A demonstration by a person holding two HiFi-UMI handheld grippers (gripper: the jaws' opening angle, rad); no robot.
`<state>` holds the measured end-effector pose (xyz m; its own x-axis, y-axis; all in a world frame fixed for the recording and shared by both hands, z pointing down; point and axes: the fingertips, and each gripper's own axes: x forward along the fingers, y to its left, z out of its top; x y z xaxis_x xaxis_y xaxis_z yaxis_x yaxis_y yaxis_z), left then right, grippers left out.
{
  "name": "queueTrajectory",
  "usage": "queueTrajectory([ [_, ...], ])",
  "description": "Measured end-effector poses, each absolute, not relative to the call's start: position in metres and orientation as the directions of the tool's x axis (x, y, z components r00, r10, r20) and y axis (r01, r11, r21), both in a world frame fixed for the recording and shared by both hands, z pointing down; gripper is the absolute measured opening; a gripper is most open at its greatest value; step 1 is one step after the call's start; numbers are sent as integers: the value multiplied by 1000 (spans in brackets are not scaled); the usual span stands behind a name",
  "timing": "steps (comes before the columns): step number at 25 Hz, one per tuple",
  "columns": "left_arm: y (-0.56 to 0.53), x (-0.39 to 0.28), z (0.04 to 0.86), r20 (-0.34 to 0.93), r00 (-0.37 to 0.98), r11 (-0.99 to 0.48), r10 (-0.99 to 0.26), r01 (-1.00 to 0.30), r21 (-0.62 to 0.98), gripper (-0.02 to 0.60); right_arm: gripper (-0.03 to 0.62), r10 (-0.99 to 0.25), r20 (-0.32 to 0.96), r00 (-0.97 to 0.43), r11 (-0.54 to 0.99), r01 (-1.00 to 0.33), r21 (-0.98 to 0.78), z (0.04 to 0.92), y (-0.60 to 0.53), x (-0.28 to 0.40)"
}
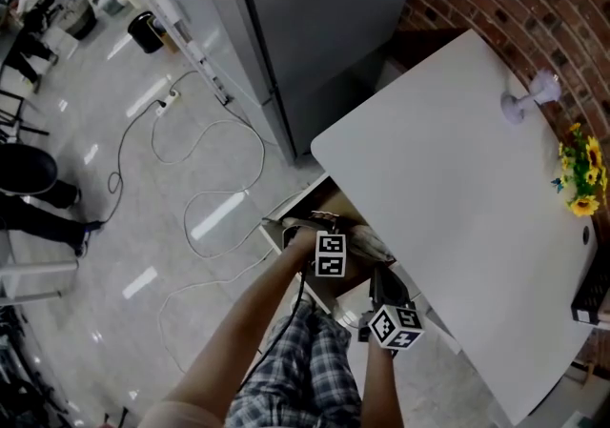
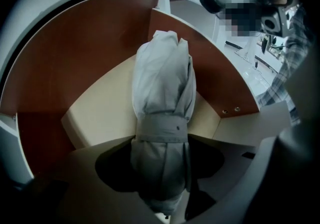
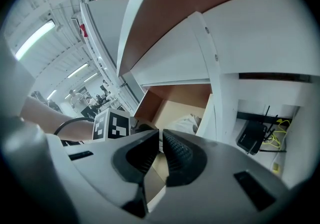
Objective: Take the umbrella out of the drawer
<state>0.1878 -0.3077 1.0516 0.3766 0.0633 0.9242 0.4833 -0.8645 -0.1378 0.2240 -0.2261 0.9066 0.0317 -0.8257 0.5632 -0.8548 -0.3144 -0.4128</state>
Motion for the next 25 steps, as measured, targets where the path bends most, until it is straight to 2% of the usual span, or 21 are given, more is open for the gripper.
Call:
queueTrajectory([
  [17, -304, 137, 971, 911, 409, -816, 58, 545, -193, 252, 40, -779, 615, 124, -425, -825, -373, 870, -180, 216],
  [25, -291, 92, 913, 881, 471, -885, 55, 432, -175, 253, 38, -796, 592, 130, -406, -839, -362, 827, -179, 201],
])
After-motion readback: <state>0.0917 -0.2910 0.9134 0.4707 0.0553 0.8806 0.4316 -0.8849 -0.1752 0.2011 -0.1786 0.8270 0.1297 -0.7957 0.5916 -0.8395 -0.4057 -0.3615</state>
